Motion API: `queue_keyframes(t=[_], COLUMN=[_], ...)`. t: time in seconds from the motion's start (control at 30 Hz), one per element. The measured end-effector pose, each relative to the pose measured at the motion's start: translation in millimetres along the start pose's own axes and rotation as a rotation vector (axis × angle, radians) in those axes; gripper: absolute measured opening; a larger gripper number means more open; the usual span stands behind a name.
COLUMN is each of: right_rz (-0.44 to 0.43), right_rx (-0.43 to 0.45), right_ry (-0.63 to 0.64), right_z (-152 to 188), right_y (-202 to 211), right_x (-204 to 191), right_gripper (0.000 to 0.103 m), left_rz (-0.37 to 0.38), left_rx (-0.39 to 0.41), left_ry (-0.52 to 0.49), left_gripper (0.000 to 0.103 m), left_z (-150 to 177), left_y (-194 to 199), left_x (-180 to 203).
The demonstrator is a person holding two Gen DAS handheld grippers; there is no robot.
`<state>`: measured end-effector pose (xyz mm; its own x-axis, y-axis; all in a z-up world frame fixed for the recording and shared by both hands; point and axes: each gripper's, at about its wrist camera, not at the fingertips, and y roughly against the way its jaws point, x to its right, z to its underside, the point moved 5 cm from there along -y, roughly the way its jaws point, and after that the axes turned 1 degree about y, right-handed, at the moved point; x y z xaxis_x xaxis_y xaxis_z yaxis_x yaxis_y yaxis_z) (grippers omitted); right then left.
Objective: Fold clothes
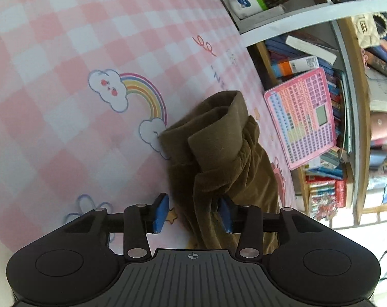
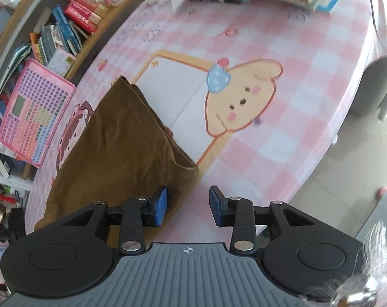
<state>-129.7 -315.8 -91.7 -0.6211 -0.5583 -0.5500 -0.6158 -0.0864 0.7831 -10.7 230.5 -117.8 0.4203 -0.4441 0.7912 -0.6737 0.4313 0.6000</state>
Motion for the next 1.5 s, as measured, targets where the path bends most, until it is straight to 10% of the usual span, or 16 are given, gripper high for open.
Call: queue_keyframes(t=[0.3, 0.53, 0.7, 0.93, 1.13, 1.33, 1.5], right_rz=[-0.045, -0.322, -0.113, -0.008, 0.047, 0.079, 0.081], right_rx=[0.003, 0.238, 0.074, 0.070, 0.101, 0.165, 0.235], right_ry=[-0.011, 0.165, 0.134, 0.170, 0.211, 0.327, 0.457], right_z=[-28, -67, -42, -23, -15, 10, 39], right_y=[-36, 28, -25, -42, -37, -16, 0], right_x=[-35, -112, -67, -54, -57, -72, -91], right_gripper=[0.006, 0.005, 0.005, 0.008, 0.035, 0.045, 0.062], left_rz=[0.000, 0.292, 0.035, 0.037, -0.014, -0.078, -0.117], left_rx=[0.050, 0.195, 0.081, 0.070, 0.057, 0.075, 0.072], left_ry=[0.031, -0.178, -0.057, -0.087, -0.196, -0.305, -0.344], left_gripper=[0.009, 0.008, 0.008, 0.009, 0.019, 0.053, 0.059], left_z=[-16, -27, -14, -9, -8, 5, 15], left_y=[-31, 22, -16, -17, -14, 3, 12], left_x=[27, 98, 13, 2, 14, 19, 19])
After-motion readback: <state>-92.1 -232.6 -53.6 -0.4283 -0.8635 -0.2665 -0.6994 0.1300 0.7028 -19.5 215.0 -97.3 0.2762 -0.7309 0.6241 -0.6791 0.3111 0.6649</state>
